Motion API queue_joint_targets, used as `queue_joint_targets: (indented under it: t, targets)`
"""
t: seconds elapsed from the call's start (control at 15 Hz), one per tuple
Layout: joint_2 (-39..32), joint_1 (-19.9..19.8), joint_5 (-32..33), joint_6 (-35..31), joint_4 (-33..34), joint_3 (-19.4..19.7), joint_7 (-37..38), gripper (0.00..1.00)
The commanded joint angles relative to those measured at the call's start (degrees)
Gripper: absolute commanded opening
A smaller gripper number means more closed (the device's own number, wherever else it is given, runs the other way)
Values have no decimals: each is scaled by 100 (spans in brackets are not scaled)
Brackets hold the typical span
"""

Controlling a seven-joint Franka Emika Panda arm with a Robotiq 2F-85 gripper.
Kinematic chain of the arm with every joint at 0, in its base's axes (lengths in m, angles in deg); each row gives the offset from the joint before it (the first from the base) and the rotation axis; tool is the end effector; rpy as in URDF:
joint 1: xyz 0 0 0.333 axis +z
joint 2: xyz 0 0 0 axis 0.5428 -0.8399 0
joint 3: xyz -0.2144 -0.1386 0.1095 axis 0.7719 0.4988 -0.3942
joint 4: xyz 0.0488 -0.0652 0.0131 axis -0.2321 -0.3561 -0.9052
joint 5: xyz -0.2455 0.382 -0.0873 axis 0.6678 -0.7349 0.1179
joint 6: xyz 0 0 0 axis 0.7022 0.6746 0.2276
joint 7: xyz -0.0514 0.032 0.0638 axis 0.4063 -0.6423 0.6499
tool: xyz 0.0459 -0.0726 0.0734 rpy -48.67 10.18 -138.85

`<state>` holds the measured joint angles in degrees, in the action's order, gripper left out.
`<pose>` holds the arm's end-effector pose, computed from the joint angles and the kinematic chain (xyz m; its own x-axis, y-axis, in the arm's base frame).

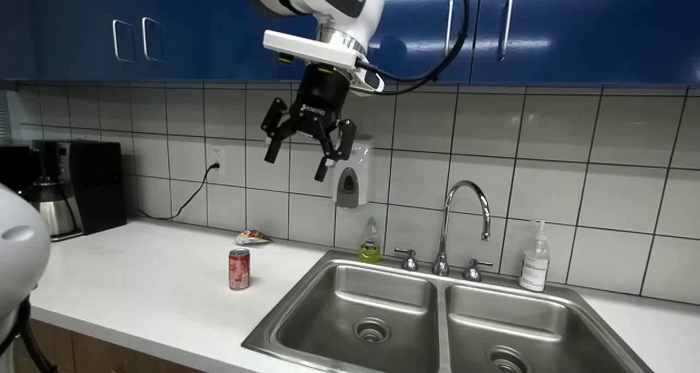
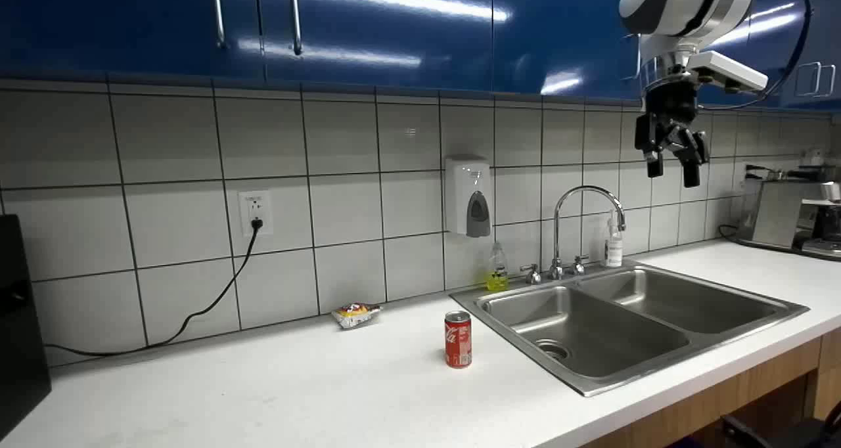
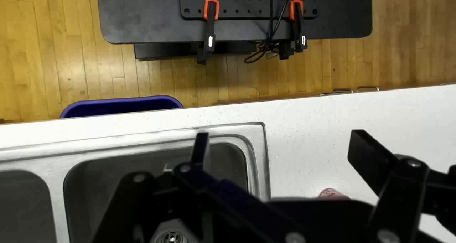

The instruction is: Put the can in the left sink

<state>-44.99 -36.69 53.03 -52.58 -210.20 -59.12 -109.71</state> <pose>0.4426 -0.2085 0.4433 0.9710 0.0558 -0.2326 -0.0009 -0.9716 -0.2366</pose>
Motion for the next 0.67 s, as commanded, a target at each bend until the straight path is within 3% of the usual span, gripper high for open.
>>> queue_joint_targets:
  t: [0.0,0.27,0.6]
  targets:
    - [-32,-196,-52,8,10,-165,-59,100]
    - [-32,-196,-52,8,10,-165,-59,100]
    - [361,-195,-108,-767,-389,-321,43,100]
